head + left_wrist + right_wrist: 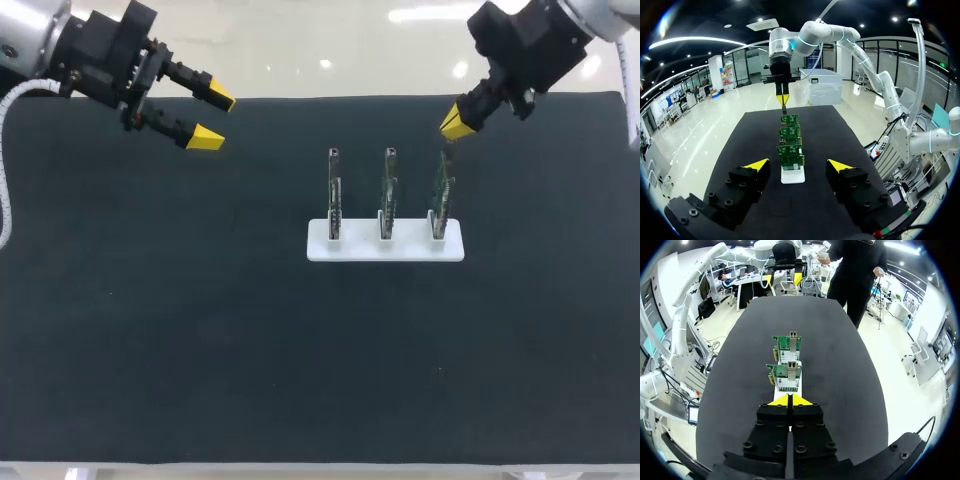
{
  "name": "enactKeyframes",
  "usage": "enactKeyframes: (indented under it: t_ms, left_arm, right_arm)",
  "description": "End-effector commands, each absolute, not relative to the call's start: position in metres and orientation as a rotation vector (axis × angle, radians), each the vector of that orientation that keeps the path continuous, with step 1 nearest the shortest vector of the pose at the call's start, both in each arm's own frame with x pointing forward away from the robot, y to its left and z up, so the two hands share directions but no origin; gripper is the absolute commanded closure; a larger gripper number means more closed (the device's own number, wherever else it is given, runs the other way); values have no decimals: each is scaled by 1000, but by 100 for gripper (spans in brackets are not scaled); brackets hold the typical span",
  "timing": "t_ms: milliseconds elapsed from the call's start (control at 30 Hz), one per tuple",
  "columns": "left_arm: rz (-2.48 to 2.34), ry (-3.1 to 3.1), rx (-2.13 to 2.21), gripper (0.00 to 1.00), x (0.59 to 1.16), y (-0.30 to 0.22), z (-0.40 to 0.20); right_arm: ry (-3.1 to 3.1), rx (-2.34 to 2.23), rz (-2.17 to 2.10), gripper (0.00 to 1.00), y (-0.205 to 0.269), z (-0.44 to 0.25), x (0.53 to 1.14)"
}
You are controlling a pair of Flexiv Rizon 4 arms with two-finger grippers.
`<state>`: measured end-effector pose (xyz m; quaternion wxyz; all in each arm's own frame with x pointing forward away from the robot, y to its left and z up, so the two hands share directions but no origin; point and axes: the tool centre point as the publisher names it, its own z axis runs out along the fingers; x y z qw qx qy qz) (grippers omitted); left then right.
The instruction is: Pick up the optical module with the left hand, and insert it into the network port with the right hand.
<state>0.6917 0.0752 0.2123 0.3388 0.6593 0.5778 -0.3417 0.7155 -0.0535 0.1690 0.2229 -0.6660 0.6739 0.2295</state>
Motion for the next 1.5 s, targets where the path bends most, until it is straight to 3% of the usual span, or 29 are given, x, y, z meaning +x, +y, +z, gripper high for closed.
enactKeyframes:
  t_ms: [33,1033,1500]
  left_arm:
    - [-889,1508,1720,0,692,75,213]
    - [-889,1508,1720,0,692,75,213]
    - [-889,1508,1720,0,692,75,213]
  right_arm:
    - [1852,-1832,636,100,-53,162,715]
    - [1836,-1856,638,100,-49,138,718]
    - [1826,-1899,619,100,-62,200,724]
